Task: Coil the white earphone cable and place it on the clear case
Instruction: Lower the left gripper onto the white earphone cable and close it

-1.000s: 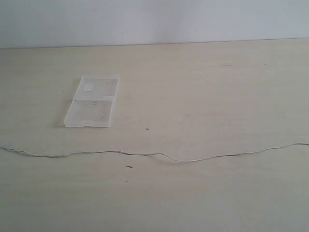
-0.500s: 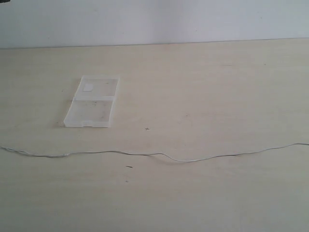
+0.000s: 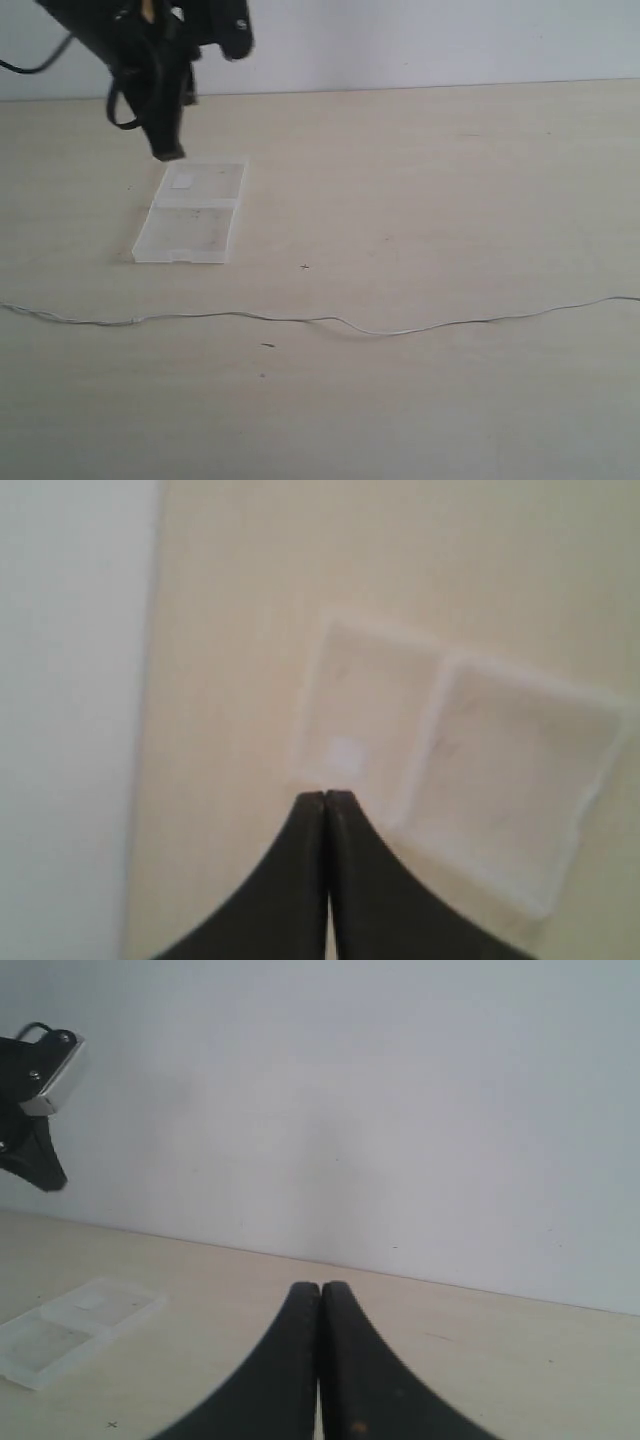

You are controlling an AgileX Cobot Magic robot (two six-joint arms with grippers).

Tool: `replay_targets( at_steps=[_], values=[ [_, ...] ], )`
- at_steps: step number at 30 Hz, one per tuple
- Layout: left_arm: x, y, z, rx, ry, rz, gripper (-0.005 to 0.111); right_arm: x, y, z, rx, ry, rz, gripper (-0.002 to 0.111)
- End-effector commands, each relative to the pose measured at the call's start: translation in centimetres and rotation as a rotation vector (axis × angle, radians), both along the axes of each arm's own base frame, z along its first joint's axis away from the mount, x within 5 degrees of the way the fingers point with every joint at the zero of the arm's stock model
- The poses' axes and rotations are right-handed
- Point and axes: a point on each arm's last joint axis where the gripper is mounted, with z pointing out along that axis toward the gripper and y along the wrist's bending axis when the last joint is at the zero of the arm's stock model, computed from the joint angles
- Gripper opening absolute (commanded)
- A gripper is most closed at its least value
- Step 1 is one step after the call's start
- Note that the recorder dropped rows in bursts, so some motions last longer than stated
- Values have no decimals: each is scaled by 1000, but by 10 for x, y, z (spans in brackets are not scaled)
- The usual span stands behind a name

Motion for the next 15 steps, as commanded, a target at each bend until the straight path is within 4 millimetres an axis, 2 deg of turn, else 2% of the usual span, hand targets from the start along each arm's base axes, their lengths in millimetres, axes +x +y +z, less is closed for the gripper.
replay_targets(
  at_steps=[1,4,7,10,12,15],
  values=[
    [-11,-40,-11,-127,161,-144,0,0,-1,0,-9,-15,-10,0],
    [-20,-59,-29,-91,247,-187,5,0,-1,0,-9,-15,-10,0],
    [-33,-79,-47,-40,329,-239,23,0,-1,0,-6,-14,-9,0],
    [-41,-95,-54,-12,326,-290,41,0,-1,0,-6,-14,-9,0],
    [-44,-104,-56,-31,314,-300,48,0,-1,0,-6,-14,-9,0],
    [-48,-116,-61,-68,320,-279,50,0,-1,0,-6,-14,-9,0]
  ],
)
